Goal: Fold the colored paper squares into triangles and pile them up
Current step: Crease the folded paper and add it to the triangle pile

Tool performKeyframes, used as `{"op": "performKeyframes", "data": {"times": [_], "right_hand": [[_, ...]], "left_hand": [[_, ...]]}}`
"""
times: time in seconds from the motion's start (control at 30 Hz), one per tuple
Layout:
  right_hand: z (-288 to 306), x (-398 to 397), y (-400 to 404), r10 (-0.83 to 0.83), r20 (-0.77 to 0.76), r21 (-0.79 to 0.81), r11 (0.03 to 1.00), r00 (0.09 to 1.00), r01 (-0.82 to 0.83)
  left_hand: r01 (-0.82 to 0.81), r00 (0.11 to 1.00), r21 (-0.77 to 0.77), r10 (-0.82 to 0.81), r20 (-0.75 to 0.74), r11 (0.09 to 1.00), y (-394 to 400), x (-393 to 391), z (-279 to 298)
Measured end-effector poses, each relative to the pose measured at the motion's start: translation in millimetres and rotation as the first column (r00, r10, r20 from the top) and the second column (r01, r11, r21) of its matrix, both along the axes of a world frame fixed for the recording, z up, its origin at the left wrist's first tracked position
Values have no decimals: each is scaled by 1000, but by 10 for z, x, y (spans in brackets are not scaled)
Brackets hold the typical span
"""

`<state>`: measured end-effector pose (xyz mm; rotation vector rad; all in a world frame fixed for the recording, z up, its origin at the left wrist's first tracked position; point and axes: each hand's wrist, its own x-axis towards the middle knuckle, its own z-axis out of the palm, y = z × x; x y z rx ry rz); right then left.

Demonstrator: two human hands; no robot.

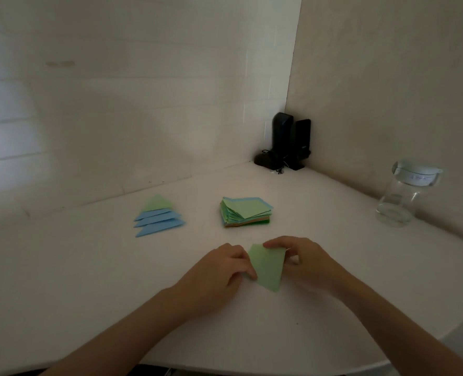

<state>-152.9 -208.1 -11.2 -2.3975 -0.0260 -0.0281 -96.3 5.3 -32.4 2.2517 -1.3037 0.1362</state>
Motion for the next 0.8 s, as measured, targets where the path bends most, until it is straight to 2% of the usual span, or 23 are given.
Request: {"op": "performKeyframes", "data": {"times": [0.1, 0.2, 0.27, 0.33, 0.37, 0.5, 0.6, 0.7, 0.8], "right_hand": [[5, 74, -48, 28, 122, -179, 984, 992, -5], [50, 67, -28, 99, 63, -414, 908, 993, -64], [72, 6, 10, 137, 152, -498, 866, 979, -44], [60, -56, 109, 144, 269, -479, 878, 952, 3], [48, -62, 166, 130, 272, -462, 887, 954, 11], [-50, -4, 341, 74, 184, -373, 928, 980, 0], [-104, -25, 357, -16, 143, -265, 963, 990, 54], [-133, -90, 337, -146, 192, -185, 966, 971, 182], [-174, -108, 349, -190, 243, -167, 958, 951, 234]], "left_hand": [[-9, 995, 19, 7, 98, 1000, 40, -8, 46], [-68, 985, 110, 49, 167, 992, 81, -45, 119], [-149, 976, 155, 120, 180, 977, 116, -77, 137], [-194, 969, 139, 167, 180, 971, 137, -114, 111], [-207, 969, 118, 186, 165, 971, 141, -124, 83], [-301, 953, -5, 301, -25, 954, 195, -73, -24], [-390, 915, -79, 376, -149, 918, 258, -49, -43], [-444, 891, -85, 429, -150, 892, 279, -77, -69], [-476, 877, -72, 467, -113, 877, 232, -112, -81]]}}
